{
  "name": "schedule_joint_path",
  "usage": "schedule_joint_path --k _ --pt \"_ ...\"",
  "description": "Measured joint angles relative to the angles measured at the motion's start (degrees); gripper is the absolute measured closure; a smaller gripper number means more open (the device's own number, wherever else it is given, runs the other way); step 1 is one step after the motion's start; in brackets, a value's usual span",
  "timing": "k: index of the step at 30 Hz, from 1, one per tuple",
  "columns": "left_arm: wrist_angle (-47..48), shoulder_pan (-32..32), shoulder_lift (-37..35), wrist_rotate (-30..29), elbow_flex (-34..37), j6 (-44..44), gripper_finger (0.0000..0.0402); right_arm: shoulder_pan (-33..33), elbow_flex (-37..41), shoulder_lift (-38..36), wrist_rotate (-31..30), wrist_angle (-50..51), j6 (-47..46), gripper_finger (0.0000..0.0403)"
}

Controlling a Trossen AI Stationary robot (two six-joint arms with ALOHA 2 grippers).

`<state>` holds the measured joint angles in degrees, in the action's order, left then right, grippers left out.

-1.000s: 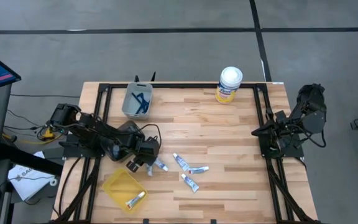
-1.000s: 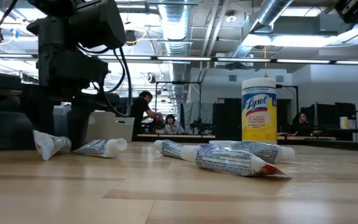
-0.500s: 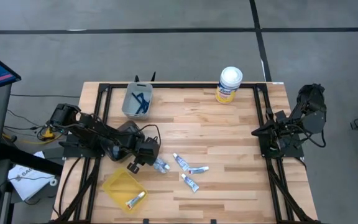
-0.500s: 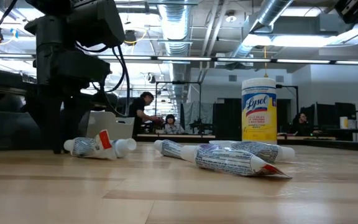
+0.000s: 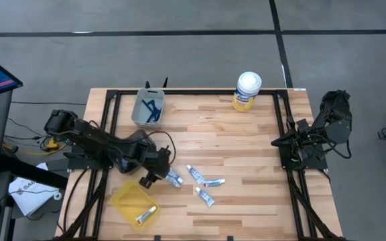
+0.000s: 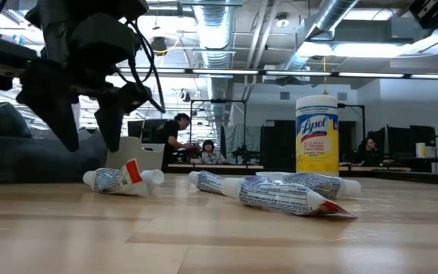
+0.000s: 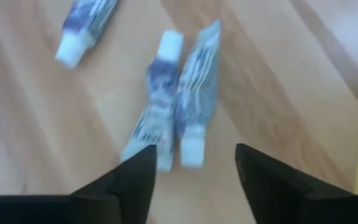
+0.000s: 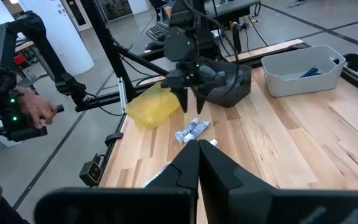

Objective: Pick & Place Travel size toiletries
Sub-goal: Put the toothpaste into the yellow bin

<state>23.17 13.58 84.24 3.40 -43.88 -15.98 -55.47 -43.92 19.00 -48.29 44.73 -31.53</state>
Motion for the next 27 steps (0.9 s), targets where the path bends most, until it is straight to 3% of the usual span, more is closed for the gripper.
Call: schedule_joint_path --k 4,10,27 --pt "-3.5 1.9 3.2 -0.3 0.0 2.8 0.0160 0.0 0.0 0.0 0.0 -0.2 0.0 0.0402" --pt "-3.6 2.5 8.3 -2.5 0.0 9.6 0.0171 0.0 0.0 0.0 0.0 -0.2 0.0 0.0402" --pt "-4.8 2.5 9.0 -1.9 -0.1 12.4 0.0313 0.0 0.0 0.0 0.0 0.1 0.0 0.0402"
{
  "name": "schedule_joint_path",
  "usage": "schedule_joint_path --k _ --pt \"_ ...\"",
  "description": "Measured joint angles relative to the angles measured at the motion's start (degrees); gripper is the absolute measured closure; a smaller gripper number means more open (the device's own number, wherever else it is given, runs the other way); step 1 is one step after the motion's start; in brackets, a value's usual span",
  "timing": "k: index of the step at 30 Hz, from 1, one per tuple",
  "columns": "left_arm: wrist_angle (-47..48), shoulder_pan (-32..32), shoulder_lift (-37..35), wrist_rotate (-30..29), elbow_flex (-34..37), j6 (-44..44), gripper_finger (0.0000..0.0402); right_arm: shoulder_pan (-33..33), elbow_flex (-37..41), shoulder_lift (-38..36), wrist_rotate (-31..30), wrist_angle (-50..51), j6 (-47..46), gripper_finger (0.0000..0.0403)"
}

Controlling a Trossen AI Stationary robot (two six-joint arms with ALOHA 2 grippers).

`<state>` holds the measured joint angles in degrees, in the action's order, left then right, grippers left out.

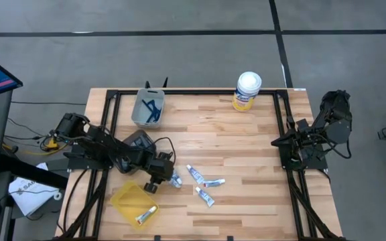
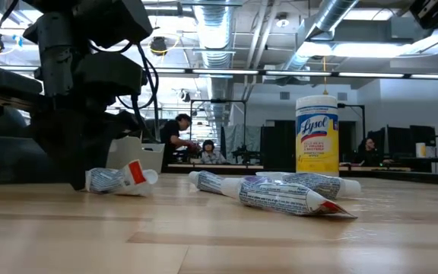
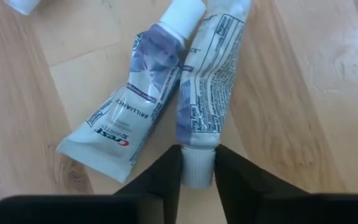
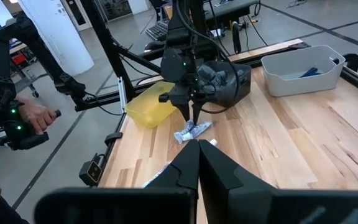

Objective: Pick & Place Travel size toiletries
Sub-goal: Put the toothpaste into the yellow bin

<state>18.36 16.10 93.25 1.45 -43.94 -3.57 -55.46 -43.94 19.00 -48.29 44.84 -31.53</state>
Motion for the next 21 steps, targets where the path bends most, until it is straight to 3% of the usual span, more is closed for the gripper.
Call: schedule_joint_path --k 6,11,18,21 --pt "-0.2 0.0 0.0 0.0 0.0 2.7 0.0348 0.0 0.0 0.0 0.0 0.1 0.0 0.0402" --pt "-0.3 0.0 -2.1 0.0 -0.2 6.1 0.0348 0.0 0.0 0.0 0.0 0.1 0.0 0.0402" --pt "-0.1 0.7 -13.2 0.1 -1.4 13.2 0.0348 0.0 0.0 0.0 0.0 0.3 0.0 0.0402" --pt "0.0 2.0 -19.6 3.1 -1.5 17.8 0.0348 0.0 0.0 0.0 0.0 0.4 0.0 0.0402"
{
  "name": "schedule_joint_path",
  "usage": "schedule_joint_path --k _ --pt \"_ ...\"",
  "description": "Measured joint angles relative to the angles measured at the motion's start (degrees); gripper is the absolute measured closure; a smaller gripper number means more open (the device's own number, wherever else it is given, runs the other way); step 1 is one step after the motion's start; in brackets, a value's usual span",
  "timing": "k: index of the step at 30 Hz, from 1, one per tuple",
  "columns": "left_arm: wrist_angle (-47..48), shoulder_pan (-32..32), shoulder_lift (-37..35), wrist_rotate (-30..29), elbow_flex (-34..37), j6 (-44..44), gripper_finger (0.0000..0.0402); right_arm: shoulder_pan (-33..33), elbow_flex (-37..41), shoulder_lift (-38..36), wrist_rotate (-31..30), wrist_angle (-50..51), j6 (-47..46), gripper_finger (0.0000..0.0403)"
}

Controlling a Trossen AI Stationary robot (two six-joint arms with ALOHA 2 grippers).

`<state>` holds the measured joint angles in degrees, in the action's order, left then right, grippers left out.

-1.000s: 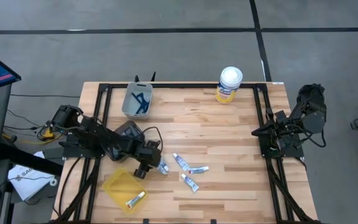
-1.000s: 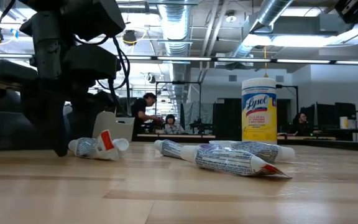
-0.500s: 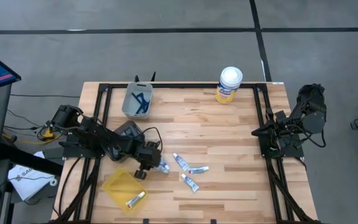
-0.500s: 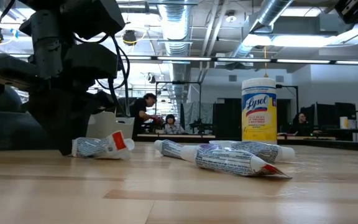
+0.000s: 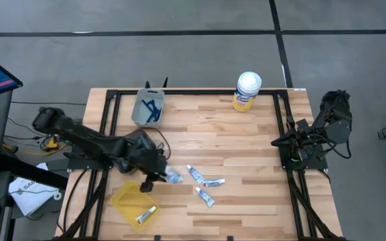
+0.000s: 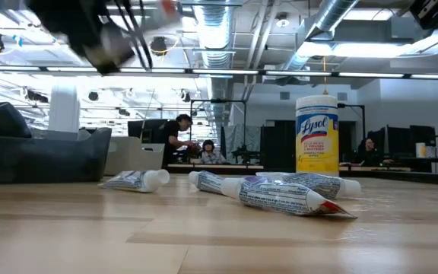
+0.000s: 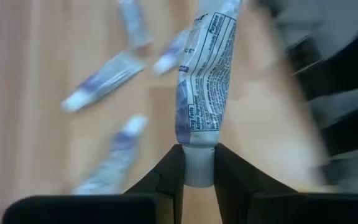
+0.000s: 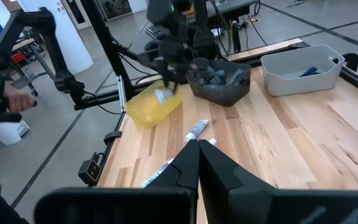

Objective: Pick & Place Travel size toiletries
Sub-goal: Put the toothpaste into the yellow bin

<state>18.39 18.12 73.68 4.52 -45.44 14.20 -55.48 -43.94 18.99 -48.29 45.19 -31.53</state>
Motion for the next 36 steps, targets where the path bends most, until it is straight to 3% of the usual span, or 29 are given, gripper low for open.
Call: schedule_joint_path --k 5,9,14,18,27,36 --pt "1.1 5.9 -8.9 7.3 -0.1 9.6 0.0348 0.0 0.0 0.0 0.0 -0.1 0.0 0.0402" --pt "5.8 14.3 -12.3 7.4 -0.1 16.9 0.0348 0.0 0.0 0.0 0.0 0.0 0.0 0.0402" --pt "11.2 25.1 -9.7 4.3 -0.1 25.5 0.0348 0.0 0.0 0.0 0.0 0.0 0.0 0.0402" --pt "11.5 29.8 -4.9 2.5 -0.1 27.3 0.0348 0.0 0.0 0.0 0.0 0.2 0.0 0.0402" --pt "15.3 30.5 5.5 2.8 0.0 29.0 0.0338 0.0 0.0 0.0 -1.3 0.4 0.0 0.0402" --pt "17.9 29.3 5.7 2.5 0.0 34.0 0.0322 0.0 0.0 0.0 -1.3 0.3 0.0 0.0402"
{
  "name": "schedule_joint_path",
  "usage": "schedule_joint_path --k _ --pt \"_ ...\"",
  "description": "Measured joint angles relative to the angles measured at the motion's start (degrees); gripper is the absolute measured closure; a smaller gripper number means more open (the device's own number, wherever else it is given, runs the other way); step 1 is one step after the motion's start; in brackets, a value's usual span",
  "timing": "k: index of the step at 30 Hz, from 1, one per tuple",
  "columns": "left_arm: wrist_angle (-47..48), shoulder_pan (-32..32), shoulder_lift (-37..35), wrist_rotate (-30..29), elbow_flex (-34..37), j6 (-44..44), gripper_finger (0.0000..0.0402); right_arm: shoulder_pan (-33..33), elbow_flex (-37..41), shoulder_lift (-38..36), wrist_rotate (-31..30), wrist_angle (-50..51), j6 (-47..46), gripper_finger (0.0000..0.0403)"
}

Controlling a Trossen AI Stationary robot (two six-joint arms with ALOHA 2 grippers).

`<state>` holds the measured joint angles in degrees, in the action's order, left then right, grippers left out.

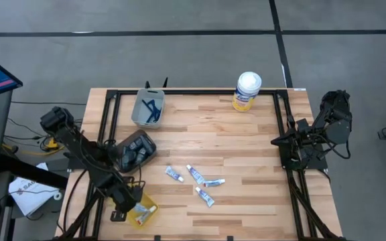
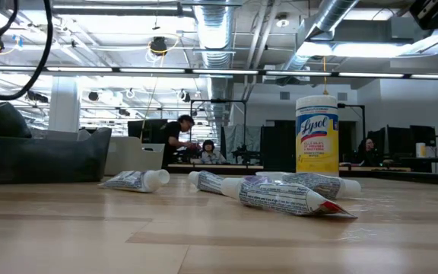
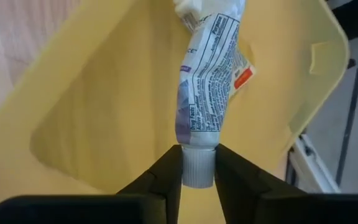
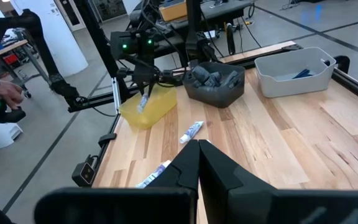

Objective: Pick & Place Travel size toiletries
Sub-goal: Put the toothpaste into the yellow bin

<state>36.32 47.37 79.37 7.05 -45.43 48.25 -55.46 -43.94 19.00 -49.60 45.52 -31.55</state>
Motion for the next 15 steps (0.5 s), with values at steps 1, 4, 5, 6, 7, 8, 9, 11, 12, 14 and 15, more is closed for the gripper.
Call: schedule_joint_path --k 1,4,5,6,7,8,9,11,12,14,15 --pt "0.1 0.0 -0.3 0.3 0.0 0.7 0.0317 0.0 0.0 0.0 0.0 0.0 0.0 0.0402" --pt "0.2 -0.2 -1.0 2.0 0.0 2.9 0.0288 0.0 0.0 0.0 0.0 0.0 0.0 0.0402" --pt "0.2 -0.2 -1.3 2.6 0.0 3.4 0.0275 0.0 0.0 0.0 0.0 0.2 0.0 0.0402" --pt "0.2 -0.2 -1.5 3.0 0.0 3.9 0.0261 0.0 0.0 0.0 0.0 0.3 0.0 0.0402" --pt "0.2 -0.2 -1.5 3.2 0.0 4.5 0.0246 0.0 0.0 0.0 0.0 0.6 0.0 0.0402" --pt "0.4 -0.2 -1.4 3.3 0.0 5.0 0.0230 0.0 0.0 0.0 0.0 0.6 0.0 0.0402" --pt "0.4 -0.2 -1.4 3.3 0.0 5.9 0.0214 0.0 0.0 0.0 0.0 0.7 0.0 0.0402" --pt "0.0 -0.6 -1.4 3.4 0.0 10.4 0.0185 0.0 0.0 0.0 0.0 0.7 0.0 0.0402" --pt "-0.6 -1.3 -1.4 3.6 0.0 13.3 0.0174 0.0 0.0 0.0 0.0 0.7 -0.5 0.0402" --pt "-3.8 -3.0 -1.6 4.2 0.0 17.7 0.0158 0.1 0.0 0.0 -0.2 0.7 -2.6 0.0402" --pt "-5.9 -3.7 -2.1 4.0 0.0 18.5 0.0155 0.3 0.0 0.0 -0.6 0.7 -3.7 0.0402"
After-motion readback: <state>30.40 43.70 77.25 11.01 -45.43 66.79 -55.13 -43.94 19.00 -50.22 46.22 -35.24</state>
